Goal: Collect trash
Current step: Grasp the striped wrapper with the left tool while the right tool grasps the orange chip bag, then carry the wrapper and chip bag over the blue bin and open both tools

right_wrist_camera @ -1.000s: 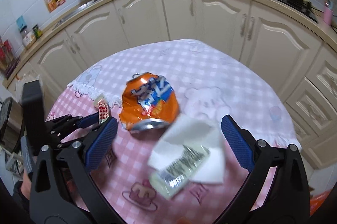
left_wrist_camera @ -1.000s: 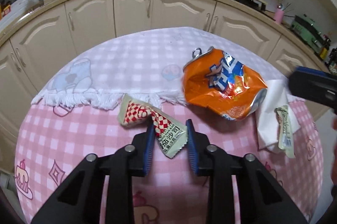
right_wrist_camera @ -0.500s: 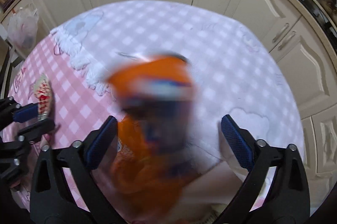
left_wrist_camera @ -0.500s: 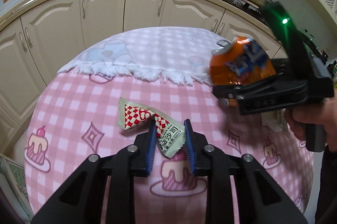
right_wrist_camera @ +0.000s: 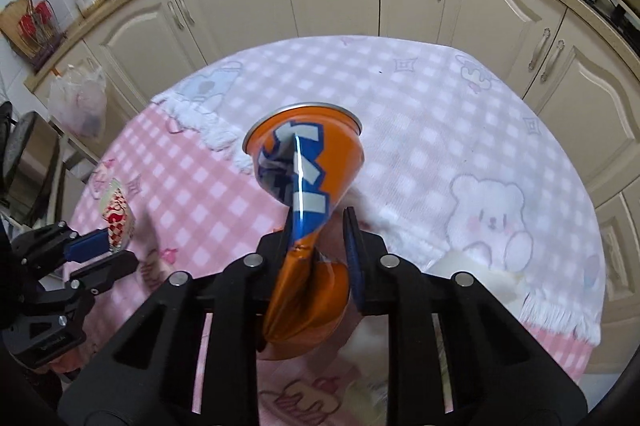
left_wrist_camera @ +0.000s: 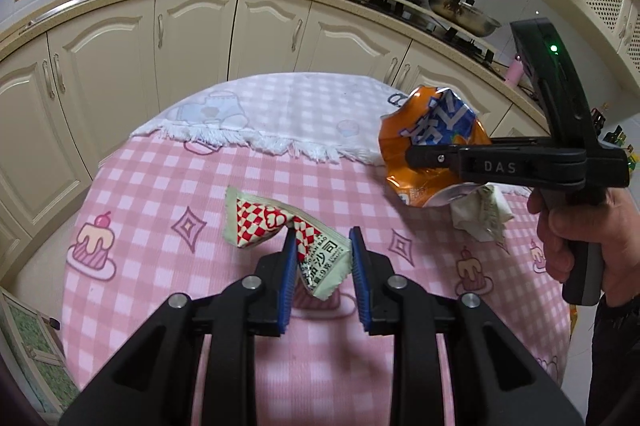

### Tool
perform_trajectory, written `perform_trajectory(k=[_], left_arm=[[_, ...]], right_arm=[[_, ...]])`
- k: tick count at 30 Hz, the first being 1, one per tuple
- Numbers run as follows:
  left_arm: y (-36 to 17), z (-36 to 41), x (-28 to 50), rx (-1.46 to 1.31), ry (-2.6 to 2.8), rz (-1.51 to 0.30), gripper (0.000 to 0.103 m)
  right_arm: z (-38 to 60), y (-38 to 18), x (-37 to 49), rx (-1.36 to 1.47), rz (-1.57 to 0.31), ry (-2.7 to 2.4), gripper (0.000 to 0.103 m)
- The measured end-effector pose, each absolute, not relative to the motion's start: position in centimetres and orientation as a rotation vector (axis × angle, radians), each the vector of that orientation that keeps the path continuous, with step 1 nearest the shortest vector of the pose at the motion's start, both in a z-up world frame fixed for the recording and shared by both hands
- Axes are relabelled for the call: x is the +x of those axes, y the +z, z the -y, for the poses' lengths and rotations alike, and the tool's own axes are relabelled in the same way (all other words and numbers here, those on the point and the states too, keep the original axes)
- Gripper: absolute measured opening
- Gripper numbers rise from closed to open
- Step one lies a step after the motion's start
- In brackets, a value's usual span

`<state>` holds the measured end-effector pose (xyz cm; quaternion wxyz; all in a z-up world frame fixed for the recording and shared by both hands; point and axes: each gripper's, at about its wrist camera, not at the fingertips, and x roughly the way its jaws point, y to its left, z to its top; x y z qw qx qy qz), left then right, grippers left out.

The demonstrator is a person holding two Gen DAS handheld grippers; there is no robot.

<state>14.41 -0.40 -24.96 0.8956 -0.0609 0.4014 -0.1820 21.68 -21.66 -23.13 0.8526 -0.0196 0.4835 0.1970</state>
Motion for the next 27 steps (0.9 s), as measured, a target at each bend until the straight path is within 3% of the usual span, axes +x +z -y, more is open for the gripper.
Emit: perform_trajectory(k=[13,21,27], left_arm=[[-19.7,3.4,8.5,-0.072,-0.457,-0.718,0.024],[-15.9,10.6,4.6,0.000,-0.624,-0.633,0.024],[-15.1,18.3,1.6,0.069,-0.793,-0.613,0.024]], right_arm=[[27.5,-16.0,11.2,0.114,-0.810,0.383,0.022],[37.0,-13.0,1.9,0.215,-0.675,0.219,0.022],[44.4,-13.9,-5.3,0.290,-0.638,0.028,0.022]])
